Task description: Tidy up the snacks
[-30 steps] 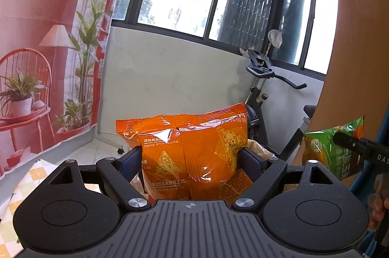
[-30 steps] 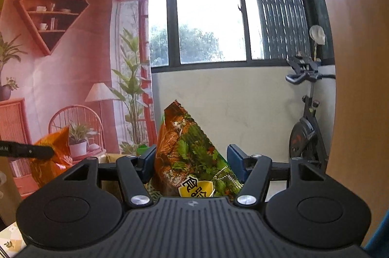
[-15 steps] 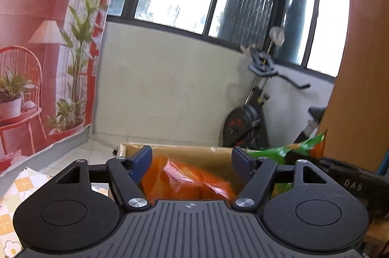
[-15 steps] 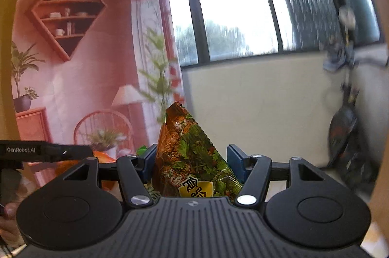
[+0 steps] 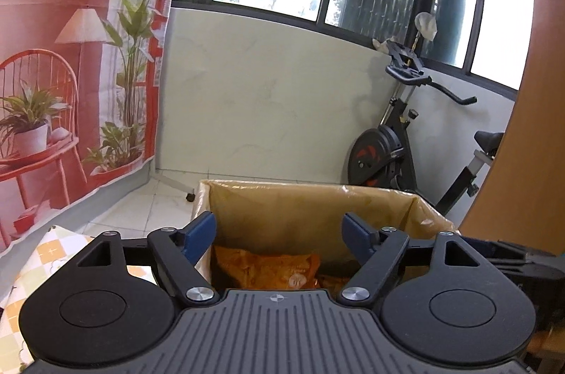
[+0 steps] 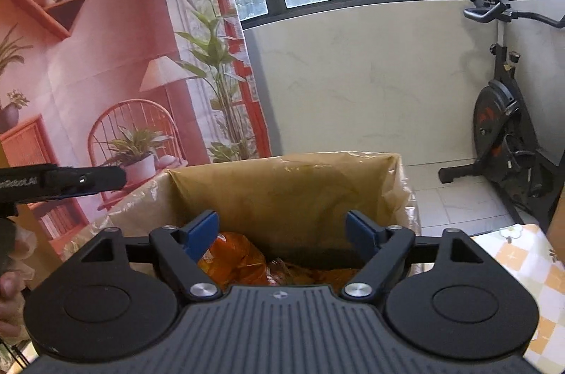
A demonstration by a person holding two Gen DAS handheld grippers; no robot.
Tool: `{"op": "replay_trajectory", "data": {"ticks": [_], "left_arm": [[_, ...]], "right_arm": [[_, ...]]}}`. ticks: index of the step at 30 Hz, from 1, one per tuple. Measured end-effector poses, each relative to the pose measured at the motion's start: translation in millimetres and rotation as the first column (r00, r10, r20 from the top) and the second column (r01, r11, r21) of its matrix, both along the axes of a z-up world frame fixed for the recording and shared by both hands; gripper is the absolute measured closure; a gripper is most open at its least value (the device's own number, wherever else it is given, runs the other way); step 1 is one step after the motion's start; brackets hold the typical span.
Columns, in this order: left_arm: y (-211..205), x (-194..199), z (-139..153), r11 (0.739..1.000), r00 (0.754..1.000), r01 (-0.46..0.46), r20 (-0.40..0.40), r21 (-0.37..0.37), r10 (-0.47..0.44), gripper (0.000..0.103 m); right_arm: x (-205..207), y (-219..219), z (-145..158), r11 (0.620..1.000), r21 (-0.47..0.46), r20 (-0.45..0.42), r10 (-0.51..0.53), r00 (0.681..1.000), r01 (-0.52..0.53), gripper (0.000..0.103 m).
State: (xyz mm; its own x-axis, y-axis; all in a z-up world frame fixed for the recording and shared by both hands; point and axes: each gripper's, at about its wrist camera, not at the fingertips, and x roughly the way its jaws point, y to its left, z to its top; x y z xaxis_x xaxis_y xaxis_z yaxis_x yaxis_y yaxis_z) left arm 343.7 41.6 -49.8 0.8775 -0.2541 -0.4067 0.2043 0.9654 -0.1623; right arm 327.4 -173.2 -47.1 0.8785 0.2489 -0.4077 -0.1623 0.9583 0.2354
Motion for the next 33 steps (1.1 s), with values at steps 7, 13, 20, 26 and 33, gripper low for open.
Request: {"op": "replay_trajectory", "data": {"ticks": [7,13,20,26,33], "left_arm": [[9,-25,1,0.998,1.0,-0.013,-0.028,0.058,0.014,0.019],[17,-53,-3,0.995,0.998,-0.033,-0.045,0.09,0.037,0.011],[15,-80,-12,0.984,0.997,-0.056,-0.047,0.168,0.064,0.009],[14,-101,-12,0.981,0.998,-0.053,-0.028,0.189,0.059,0.009],[12,-116,-12,0.985,0.998,-0.053,-0.017,0.165,0.056,0.009]], "right_arm": [[-20,10,5,0.999,-0.052,0.003,0.006,1.0,-0.006,0.021],[-46,13,3,0.997,-0.074,-0.016,-0.001,1.0,0.0,0.016],[-78,13,-1,0.996,-0.086,-0.024,-0.022,0.999,0.02,0.004],[-105,15,5,0.991,-0.126,0.015,-0.038,0.999,0.04,0.0],[-130,8,5,0.993,-0.1,0.02,-0.062,0.998,0.064,0.0]]}}
